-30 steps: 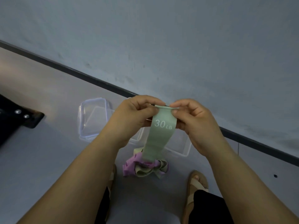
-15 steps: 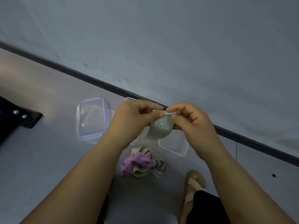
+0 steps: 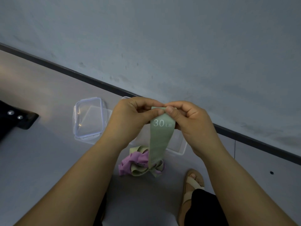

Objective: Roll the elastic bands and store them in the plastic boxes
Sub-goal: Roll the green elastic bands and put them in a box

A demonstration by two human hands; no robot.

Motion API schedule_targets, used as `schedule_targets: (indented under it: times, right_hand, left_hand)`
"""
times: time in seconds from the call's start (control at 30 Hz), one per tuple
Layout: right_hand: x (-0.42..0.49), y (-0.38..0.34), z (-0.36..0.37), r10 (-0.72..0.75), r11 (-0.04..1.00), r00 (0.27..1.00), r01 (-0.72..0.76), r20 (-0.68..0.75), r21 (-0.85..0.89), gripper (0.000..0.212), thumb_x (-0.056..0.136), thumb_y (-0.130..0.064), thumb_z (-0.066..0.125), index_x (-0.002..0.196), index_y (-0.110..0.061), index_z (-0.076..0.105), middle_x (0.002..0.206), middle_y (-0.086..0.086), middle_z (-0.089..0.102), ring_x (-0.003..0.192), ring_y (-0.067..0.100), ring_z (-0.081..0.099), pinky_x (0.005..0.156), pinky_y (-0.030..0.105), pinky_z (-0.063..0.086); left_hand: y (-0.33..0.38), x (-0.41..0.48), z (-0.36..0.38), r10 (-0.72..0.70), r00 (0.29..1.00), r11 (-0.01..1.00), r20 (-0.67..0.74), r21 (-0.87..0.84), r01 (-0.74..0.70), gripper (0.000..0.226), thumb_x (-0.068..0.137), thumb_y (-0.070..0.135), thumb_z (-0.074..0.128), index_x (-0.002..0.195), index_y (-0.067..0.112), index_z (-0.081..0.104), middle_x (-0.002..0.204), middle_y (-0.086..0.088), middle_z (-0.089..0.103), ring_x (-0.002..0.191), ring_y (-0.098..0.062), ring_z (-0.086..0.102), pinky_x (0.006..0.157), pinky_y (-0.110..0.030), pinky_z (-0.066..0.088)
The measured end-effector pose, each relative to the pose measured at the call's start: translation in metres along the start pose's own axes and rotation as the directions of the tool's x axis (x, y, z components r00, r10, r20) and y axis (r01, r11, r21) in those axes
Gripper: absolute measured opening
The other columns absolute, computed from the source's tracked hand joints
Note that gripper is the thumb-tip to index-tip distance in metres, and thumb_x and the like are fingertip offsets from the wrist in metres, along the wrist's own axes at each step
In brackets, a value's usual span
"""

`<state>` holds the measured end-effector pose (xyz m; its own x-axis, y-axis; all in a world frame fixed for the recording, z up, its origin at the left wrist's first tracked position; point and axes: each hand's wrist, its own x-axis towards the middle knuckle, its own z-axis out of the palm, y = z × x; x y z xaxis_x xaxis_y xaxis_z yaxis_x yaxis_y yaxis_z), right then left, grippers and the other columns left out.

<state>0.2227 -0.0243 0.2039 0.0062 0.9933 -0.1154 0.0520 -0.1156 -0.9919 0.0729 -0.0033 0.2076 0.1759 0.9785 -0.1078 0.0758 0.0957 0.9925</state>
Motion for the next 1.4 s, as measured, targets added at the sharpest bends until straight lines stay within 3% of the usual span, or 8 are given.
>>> schedule_targets:
  times: [0.33,0.43,0.63,0.83,0.97,1.1,1.2,1.4]
  right_hand:
    - [0.0011,-0.0010,-0.0027,0.097,0.992,0.995,-0.100,0.039,0.074,0.010,0.081,-0.014,0.063,0.081,-0.022,0.069,0.076,-0.004,0.073,0.075,0.011,0.070,0.069,0.026,0.058]
    - [0.0005,-0.0017,-0.0026,0.090,0.992,0.995,-0.093,0.047,0.082,0.009,0.078,-0.015,0.064,0.079,-0.023,0.069,0.076,-0.002,0.074,0.076,0.013,0.070,0.071,0.028,0.059]
    - [-0.0005,-0.0024,-0.0006,0.019,0.998,1.000,-0.018,0.014,-0.054,0.022,0.081,-0.011,0.067,0.075,-0.032,0.071,0.085,0.006,0.073,0.086,0.023,0.069,0.082,0.042,0.057]
    - [-0.0021,-0.0019,-0.0005,-0.079,0.980,0.997,0.079,0.010,-0.184,0.021,0.080,-0.011,0.069,0.081,-0.032,0.069,0.082,0.000,0.071,0.080,0.016,0.067,0.076,0.027,0.057]
    - [-0.0020,-0.0023,-0.0008,-0.083,0.982,0.996,0.086,0.022,-0.169,0.021,0.080,-0.010,0.068,0.082,-0.030,0.069,0.079,-0.006,0.071,0.078,0.014,0.066,0.074,0.024,0.056]
    - [-0.0018,-0.0035,-0.0002,0.002,0.997,0.999,0.002,0.052,-0.076,0.015,0.082,-0.019,0.065,0.094,-0.028,0.064,0.079,-0.005,0.069,0.080,0.011,0.067,0.076,0.026,0.057]
    - [-0.0011,-0.0051,0.0004,0.047,0.998,0.999,-0.046,0.025,-0.042,0.014,0.081,-0.029,0.060,0.092,-0.023,0.064,0.080,-0.005,0.069,0.076,0.007,0.067,0.070,0.022,0.057]
    - [0.0001,-0.0050,0.0002,0.036,0.999,0.999,-0.036,0.000,-0.029,0.009,0.087,-0.017,0.058,0.085,-0.019,0.066,0.071,-0.010,0.071,0.070,0.005,0.067,0.061,0.017,0.054]
  left_hand:
    - [0.0025,-0.0014,-0.0046,-0.118,0.990,0.993,0.081,-0.013,0.120,0.007,0.079,0.008,0.069,0.083,0.015,0.068,0.070,-0.005,0.069,0.065,-0.012,0.068,0.061,-0.022,0.056]
    - [0.0028,-0.0019,-0.0069,-0.116,0.989,0.992,0.093,-0.033,0.119,0.009,0.080,0.006,0.068,0.082,0.015,0.068,0.067,-0.004,0.065,0.065,-0.012,0.066,0.066,-0.026,0.058]
    - [0.0033,-0.0026,-0.0091,-0.086,0.990,0.996,0.111,-0.025,0.089,0.009,0.078,0.005,0.068,0.081,0.014,0.067,0.067,0.005,0.068,0.067,-0.009,0.065,0.069,-0.024,0.056]
    - [0.0018,-0.0015,-0.0073,-0.091,0.995,0.996,0.049,-0.011,0.092,0.010,0.075,0.007,0.071,0.077,0.015,0.068,0.072,-0.004,0.068,0.069,-0.014,0.064,0.070,-0.029,0.057]
    - [0.0020,-0.0012,-0.0058,-0.084,0.996,0.996,0.013,-0.016,0.084,0.016,0.074,0.005,0.072,0.078,0.020,0.068,0.081,-0.015,0.069,0.073,-0.019,0.065,0.071,-0.031,0.057]
    - [0.0019,-0.0012,-0.0059,-0.036,0.999,0.999,-0.019,0.010,0.037,0.018,0.072,0.008,0.073,0.074,0.025,0.069,0.065,0.003,0.067,0.067,-0.010,0.065,0.065,-0.020,0.057]
    - [0.0009,-0.0002,-0.0064,-0.024,0.999,1.000,-0.040,0.015,0.024,0.018,0.073,0.007,0.073,0.074,0.025,0.070,0.061,0.010,0.068,0.066,-0.007,0.065,0.066,-0.019,0.056]
    - [-0.0009,0.0013,-0.0049,-0.018,0.998,1.000,-0.064,0.016,0.019,0.018,0.072,0.007,0.074,0.077,0.024,0.070,0.066,0.008,0.069,0.071,-0.013,0.066,0.072,-0.023,0.057]
